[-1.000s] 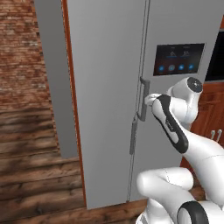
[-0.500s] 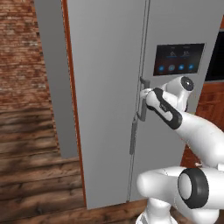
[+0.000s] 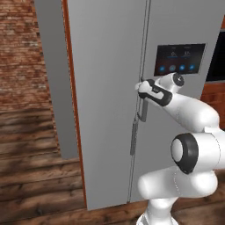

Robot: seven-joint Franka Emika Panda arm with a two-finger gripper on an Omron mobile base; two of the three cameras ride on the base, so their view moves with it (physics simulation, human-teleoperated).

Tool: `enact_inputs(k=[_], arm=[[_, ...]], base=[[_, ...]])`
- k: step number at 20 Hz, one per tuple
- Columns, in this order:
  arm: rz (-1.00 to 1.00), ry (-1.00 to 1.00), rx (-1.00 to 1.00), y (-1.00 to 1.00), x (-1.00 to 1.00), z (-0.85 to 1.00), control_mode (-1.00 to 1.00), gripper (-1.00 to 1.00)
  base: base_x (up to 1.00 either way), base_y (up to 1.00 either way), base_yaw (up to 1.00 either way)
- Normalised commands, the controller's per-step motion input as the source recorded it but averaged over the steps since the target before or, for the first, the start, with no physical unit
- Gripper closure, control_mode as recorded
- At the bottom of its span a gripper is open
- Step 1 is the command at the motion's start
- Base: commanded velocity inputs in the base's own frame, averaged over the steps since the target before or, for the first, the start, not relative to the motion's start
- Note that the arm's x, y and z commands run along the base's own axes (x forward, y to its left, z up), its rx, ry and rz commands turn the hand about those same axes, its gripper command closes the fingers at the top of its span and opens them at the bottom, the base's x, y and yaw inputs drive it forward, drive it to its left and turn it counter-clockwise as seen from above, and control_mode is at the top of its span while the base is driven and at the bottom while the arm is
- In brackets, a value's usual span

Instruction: Open the fridge, remove the kiwi, cucumber, and chicken drumstick, and place them on any counter.

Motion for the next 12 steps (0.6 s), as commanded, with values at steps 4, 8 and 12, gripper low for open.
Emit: enact_inputs(k=[4,8,12], arm=[[0.00,-0.14,0.05,0.00,0.46,-0.03,-1.00,-1.00],[0.00,-0.09,0.04,0.00,0.50,-0.12,-1.00,-1.00],[0.00,-0.01,0.01,0.00,0.53,-0.12,-1.00,-1.00]], base=[[0.00,0.00,0.00],[0.00,0.00,0.00],[0.00,0.00,0.00]])
